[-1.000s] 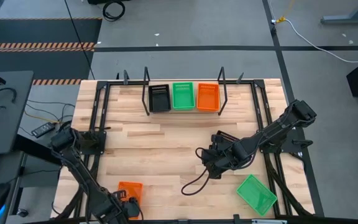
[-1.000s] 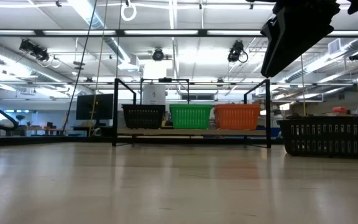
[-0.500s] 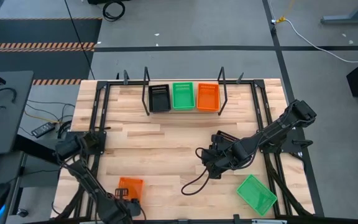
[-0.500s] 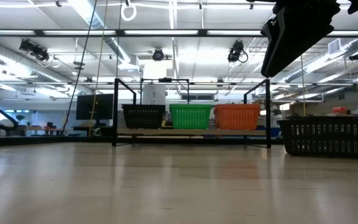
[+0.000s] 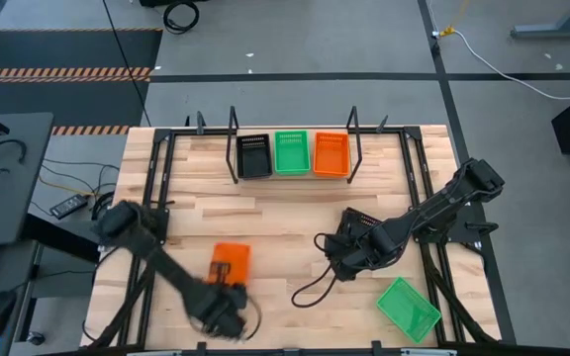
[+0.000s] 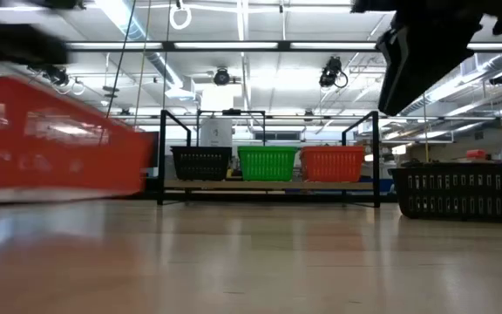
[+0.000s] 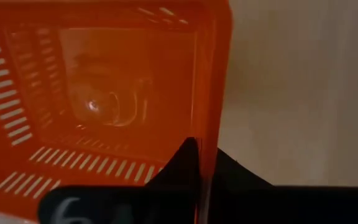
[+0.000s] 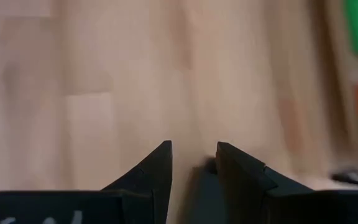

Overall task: Stack baskets on shelf by color
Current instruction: Stack the orange bin on the orange bin on the shelf

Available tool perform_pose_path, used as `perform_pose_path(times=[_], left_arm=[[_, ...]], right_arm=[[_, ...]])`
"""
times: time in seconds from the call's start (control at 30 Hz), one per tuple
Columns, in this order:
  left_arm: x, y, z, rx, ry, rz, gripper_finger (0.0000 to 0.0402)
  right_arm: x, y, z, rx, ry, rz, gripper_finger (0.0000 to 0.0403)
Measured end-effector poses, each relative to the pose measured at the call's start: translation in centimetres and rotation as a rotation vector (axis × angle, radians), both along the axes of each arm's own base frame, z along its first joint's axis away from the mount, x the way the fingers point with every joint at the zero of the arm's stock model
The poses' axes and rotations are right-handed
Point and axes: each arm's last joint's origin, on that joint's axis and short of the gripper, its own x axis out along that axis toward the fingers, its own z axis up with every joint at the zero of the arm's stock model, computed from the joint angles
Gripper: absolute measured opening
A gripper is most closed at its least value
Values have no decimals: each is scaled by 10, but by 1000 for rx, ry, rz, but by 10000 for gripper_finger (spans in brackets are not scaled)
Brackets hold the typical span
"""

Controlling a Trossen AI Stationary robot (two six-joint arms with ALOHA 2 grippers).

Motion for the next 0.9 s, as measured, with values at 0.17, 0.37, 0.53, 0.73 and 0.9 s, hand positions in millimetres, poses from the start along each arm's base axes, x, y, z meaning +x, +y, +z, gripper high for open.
perform_pose_path(times=[0.17, 0.37, 0.53, 0.73, 0.9], left_arm=[[31, 55, 33, 78, -128, -48, 3], [59, 130, 85, 93, -367, -71, 2], [82, 180, 115, 141, -602, -130, 1], [105, 240, 127, 124, -786, -146, 1], [113, 284, 132, 134, -897, -105, 1]], right_arm=[[-9, -6, 0, -34, 5, -151, 130], [-21, 3, 0, -32, 25, -199, 130], [-26, 13, 0, -29, 14, -178, 130], [-29, 14, 1, -71, -9, -172, 130], [-29, 12, 2, -126, -28, -177, 130]])
